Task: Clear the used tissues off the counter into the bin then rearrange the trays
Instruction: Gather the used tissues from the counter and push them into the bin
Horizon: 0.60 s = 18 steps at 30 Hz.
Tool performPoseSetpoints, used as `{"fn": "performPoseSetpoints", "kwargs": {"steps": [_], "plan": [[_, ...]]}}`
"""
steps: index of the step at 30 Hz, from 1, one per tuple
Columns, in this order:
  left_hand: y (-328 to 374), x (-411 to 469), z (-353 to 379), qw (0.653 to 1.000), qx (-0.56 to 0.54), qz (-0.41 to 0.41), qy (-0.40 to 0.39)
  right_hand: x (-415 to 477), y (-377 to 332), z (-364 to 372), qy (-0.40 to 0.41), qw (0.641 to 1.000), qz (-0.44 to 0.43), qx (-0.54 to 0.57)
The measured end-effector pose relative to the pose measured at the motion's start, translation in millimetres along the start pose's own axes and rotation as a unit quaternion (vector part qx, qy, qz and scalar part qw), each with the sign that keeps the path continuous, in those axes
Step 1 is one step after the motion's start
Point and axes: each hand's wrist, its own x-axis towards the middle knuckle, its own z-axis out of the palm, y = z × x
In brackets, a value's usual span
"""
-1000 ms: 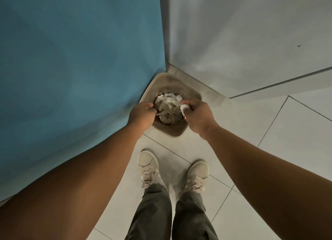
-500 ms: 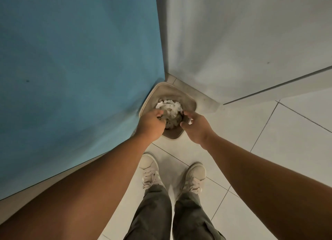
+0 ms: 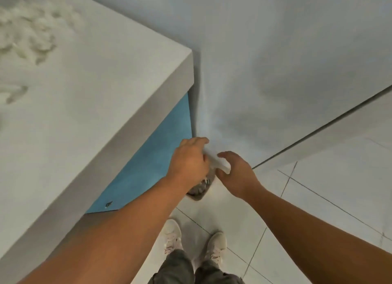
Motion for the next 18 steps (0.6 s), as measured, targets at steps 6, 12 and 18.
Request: {"fn": "performPoseSetpoints", "kwargs": {"steps": [6, 12, 18], "plan": [[54, -34, -108, 0.995, -0.005, 0.043, 0.094, -26, -83, -65, 0.055, 0.993, -0.107, -0.018], [65, -71, -193, 0.976, -0.022, 0.026, 0.213, -34, -167, -90, 0.06, 0.972, -0.226, -0.008], [24, -121, -246, 0.959, 0.005, -0.015, 0.282, -48, -243, -61, 0.017, 0.953, -0.303, 0.001]]}}
